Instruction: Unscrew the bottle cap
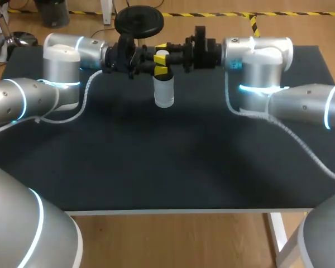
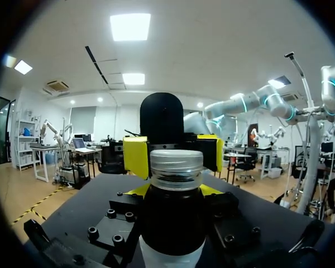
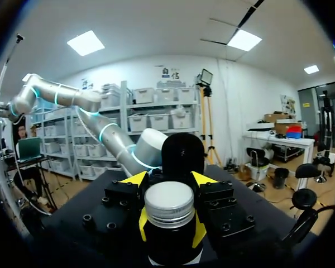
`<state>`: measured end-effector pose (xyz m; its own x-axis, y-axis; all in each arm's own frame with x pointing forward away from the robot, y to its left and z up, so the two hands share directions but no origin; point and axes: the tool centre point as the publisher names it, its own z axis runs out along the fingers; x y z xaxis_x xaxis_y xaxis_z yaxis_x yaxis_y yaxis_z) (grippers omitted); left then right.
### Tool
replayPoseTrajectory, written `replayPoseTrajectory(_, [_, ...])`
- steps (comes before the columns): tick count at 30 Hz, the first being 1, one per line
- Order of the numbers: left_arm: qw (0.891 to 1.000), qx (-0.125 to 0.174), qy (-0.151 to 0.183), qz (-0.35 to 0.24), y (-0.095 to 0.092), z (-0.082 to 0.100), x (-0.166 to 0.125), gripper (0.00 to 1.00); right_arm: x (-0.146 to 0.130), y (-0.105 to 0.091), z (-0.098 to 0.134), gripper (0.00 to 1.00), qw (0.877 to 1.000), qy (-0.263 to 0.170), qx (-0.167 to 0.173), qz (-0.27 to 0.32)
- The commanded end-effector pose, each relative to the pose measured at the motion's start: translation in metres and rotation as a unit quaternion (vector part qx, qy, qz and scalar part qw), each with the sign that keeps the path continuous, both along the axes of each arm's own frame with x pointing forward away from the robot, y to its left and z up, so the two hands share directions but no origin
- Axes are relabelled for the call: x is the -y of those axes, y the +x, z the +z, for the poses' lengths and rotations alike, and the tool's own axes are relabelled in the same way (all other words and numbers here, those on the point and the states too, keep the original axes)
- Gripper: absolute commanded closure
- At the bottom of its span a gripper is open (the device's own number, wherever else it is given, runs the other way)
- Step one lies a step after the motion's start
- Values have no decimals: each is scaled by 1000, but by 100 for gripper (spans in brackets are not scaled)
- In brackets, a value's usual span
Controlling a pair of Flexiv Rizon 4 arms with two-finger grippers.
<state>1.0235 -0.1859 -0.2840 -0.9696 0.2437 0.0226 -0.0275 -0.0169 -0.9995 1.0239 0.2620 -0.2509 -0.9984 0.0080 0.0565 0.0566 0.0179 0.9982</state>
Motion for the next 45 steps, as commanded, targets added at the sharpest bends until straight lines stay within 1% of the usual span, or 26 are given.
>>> replayPoseTrajectory(1, [1000,1,1,4,1,1,0,100,-1,-1,-5,100,948,18,12,317])
replayPoseTrajectory(5, [1000,1,1,4,1,1,0,100,2,-3,-6,100,925,12,9,379])
replayPoseTrajectory(6, [1000,1,1,4,1,1,0,100,4,-4,-6,100,918,11,7,397])
replayPoseTrajectory(9, [1000,1,1,4,1,1,0,100,5,-4,-6,100,903,2,6,430])
replayPoseTrajectory(12, [1000,1,1,4,1,1,0,100,5,-3,-6,100,883,2,0,470])
replayPoseTrajectory(16, [1000,1,1,4,1,1,0,100,5,-5,-3,100,847,5,-9,531])
replayPoseTrajectory(17, [1000,1,1,4,1,1,0,100,4,-6,-2,100,837,6,-10,547])
replayPoseTrajectory(18, [1000,1,1,4,1,1,0,100,4,-7,-1,100,824,10,-12,567])
replayPoseTrajectory(23, [1000,1,1,4,1,1,0,100,4,-10,1,100,773,14,-16,634])
replayPoseTrajectory(26, [1000,1,1,4,1,1,0,100,4,-11,2,100,752,9,-15,659])
replayPoseTrajectory(29, [1000,1,1,4,1,1,0,100,5,-10,7,100,742,10,-10,671])
replayPoseTrajectory(30, [1000,1,1,4,1,1,0,100,5,-10,10,100,741,12,-8,671])
replayPoseTrajectory(32, [1000,1,1,4,1,1,0,100,8,-8,18,100,745,15,-1,667])
replayPoseTrajectory(36, [1000,1,1,4,1,1,0,100,16,0,37,100,762,33,15,647])
replayPoseTrajectory(39, [1000,1,1,4,1,1,0,100,28,10,47,100,789,27,24,614])
replayPoseTrajectory(40, [1000,1,1,4,1,1,0,100,36,16,49,100,802,24,26,596])
replayPoseTrajectory(41, [1000,1,1,4,1,1,0,100,44,20,49,100,814,22,26,581])
replayPoseTrajectory(42, [1000,1,1,4,1,1,0,100,49,23,49,100,821,22,27,570])
replayPoseTrajectory(45, [1000,1,1,4,1,1,0,100,80,35,42,100,856,15,26,516])
